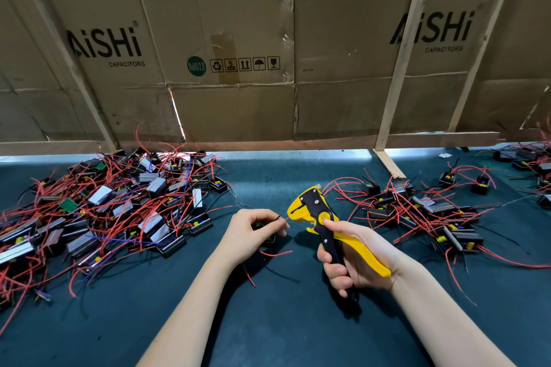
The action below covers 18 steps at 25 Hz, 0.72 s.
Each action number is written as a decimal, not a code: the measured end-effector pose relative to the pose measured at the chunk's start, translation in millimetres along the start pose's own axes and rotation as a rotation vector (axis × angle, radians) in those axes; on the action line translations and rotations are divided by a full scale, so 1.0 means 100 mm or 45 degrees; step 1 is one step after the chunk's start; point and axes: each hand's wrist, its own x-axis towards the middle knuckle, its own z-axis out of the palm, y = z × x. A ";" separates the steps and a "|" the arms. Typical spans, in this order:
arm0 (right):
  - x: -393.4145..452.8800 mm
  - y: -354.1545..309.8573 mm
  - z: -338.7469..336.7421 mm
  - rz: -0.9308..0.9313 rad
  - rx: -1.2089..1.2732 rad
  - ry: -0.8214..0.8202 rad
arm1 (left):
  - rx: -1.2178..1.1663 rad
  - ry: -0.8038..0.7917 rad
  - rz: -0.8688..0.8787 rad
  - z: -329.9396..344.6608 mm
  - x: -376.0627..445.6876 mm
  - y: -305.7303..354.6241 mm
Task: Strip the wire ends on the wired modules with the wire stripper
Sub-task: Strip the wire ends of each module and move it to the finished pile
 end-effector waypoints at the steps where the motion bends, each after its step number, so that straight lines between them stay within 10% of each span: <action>1: 0.01 0.00 0.01 -0.008 -0.001 0.037 | 0.000 -0.002 0.001 0.00 0.00 0.00; 18: 0.09 0.04 0.00 -0.203 0.611 0.271 | 0.006 -0.083 -0.011 -0.12 -0.01 -0.03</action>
